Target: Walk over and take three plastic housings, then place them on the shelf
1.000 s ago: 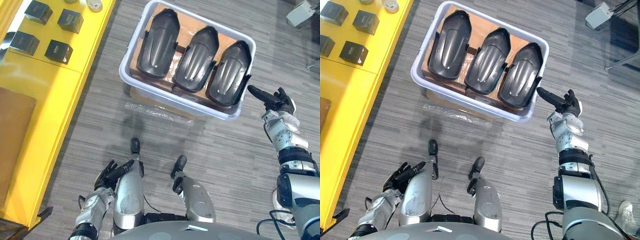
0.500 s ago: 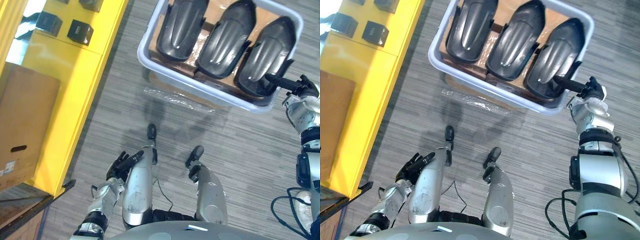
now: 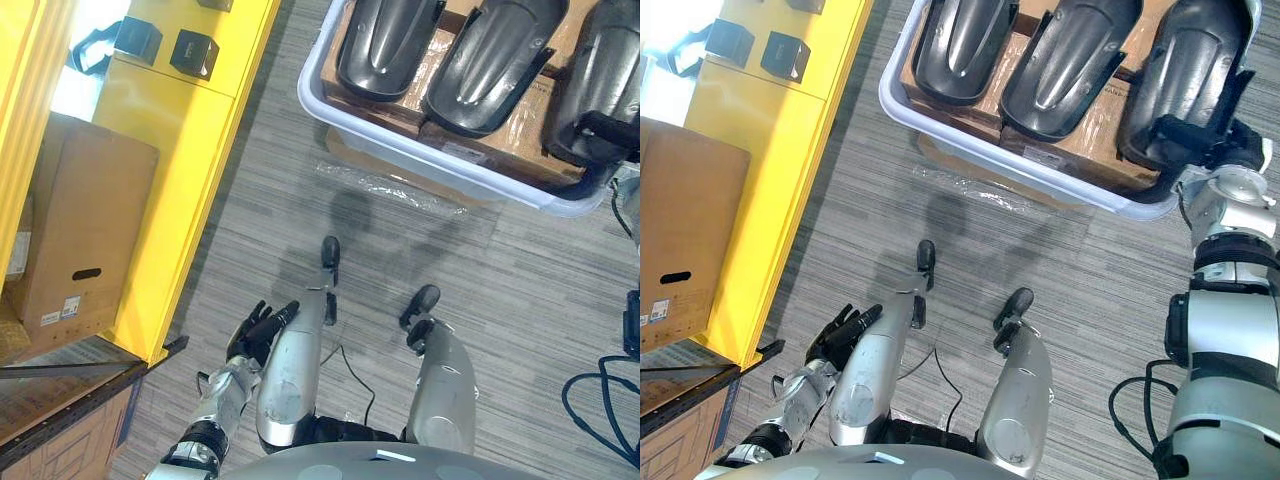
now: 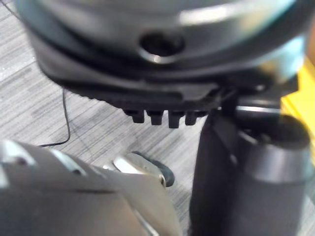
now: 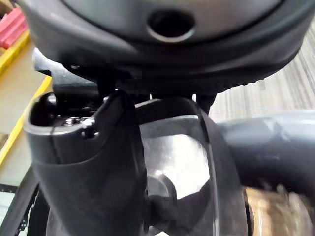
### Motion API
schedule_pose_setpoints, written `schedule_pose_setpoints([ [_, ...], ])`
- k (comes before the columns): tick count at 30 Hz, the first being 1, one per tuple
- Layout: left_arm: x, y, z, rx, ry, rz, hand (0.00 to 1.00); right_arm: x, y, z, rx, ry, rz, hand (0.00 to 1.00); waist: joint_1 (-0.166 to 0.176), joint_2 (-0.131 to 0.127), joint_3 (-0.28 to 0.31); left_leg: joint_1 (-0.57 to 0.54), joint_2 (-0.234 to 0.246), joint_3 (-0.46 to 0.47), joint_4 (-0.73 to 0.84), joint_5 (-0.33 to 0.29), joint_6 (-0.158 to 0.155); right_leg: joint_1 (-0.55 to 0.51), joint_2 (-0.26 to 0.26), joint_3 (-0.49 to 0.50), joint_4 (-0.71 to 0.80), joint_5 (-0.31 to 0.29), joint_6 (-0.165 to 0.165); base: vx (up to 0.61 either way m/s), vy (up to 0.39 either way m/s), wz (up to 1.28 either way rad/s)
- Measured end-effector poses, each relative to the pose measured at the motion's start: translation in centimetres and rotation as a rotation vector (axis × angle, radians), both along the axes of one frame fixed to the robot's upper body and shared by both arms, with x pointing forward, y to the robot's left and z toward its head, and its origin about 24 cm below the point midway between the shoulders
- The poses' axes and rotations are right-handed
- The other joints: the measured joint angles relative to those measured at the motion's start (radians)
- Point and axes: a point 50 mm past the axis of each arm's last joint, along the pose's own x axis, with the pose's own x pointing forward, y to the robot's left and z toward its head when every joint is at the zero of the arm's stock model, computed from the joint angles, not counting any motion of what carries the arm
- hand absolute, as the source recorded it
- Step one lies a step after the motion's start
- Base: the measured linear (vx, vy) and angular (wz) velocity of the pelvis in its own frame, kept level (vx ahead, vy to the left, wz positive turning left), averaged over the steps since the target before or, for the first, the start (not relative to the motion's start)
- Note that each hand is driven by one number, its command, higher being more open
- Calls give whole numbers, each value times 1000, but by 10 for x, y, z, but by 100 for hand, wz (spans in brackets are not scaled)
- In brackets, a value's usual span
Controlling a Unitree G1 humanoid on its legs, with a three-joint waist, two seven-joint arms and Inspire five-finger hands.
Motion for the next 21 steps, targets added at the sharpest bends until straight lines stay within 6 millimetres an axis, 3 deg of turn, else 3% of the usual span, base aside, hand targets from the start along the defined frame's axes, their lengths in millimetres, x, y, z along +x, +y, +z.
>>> schedule_pose_setpoints([
  [6, 0, 1, 0, 14, 1, -19, 100, -5, -5, -2, -23, 36, -11, 0, -12, 0, 0, 9, 9, -1, -11, 15, -6, 4, 4, -7, 0, 1, -5, 17, -11, -2],
  [14, -3, 1, -1, 18, 6, -24, 100, 1, 2, -9, -102, 109, 5, 0, -15, 0, 0, 72, 14, 0, -36, 18, -12, 62, 17, -9, -16, -5, -9, 13, -12, 0],
  [21, -17, 4, -1, 12, -4, -15, 100, 7, 15, -24, -173, 153, -15, 0, -35, -8, 2, 215, 5, 18, -141, 47, -15, 180, 26, -10, -82, 4, 6, 40, 1, -1],
])
